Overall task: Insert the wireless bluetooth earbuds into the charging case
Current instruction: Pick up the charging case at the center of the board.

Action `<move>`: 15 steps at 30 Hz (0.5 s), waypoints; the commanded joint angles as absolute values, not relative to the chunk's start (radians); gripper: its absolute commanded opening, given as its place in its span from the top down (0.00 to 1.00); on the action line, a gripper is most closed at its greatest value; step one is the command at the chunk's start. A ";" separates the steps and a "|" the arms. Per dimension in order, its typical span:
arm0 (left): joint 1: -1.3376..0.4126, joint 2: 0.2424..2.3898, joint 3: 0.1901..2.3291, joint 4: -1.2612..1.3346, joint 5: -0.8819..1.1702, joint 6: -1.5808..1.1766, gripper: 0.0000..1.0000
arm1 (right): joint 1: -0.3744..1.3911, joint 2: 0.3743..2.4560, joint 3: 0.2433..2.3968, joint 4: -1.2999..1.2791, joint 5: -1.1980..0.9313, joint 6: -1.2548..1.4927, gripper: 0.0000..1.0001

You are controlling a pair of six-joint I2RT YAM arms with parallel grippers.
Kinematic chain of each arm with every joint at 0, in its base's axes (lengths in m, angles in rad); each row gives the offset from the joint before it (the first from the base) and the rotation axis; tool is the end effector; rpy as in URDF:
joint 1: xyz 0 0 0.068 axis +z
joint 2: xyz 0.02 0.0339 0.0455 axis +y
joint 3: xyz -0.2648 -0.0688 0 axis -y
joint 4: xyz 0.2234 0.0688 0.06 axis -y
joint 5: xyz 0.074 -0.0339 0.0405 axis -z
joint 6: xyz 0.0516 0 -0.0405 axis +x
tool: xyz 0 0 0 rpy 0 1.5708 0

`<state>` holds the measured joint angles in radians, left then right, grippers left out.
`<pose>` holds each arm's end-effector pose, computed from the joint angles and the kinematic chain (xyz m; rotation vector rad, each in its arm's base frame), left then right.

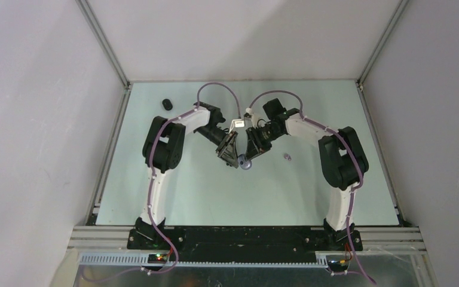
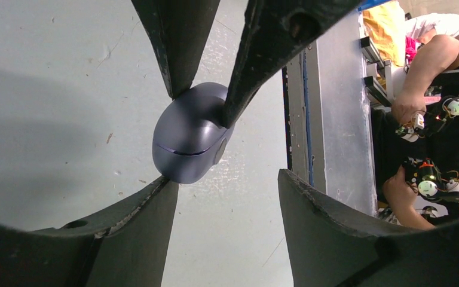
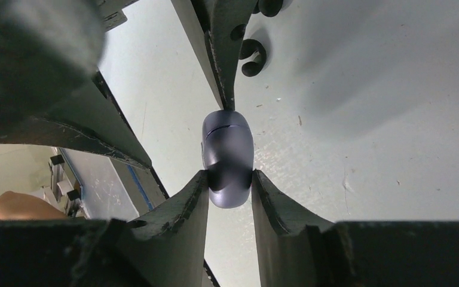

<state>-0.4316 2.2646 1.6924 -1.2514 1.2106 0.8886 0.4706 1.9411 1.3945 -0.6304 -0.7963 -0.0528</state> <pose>0.3309 -0.2056 0.1573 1.3701 2.1264 -1.7708 0.3221 0.2052 0.1938 -0.9092 2.5268 1.2118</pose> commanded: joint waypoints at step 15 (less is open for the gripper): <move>-0.463 2.285 1.785 -1.399 1.385 1.039 0.33 | 0.507 1.978 1.398 -0.535 -0.899 -0.047 0.68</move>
<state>-0.4351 2.2807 1.7161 -1.3338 1.2713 0.9405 0.4824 1.9598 1.3933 -0.5781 -0.8600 -0.0353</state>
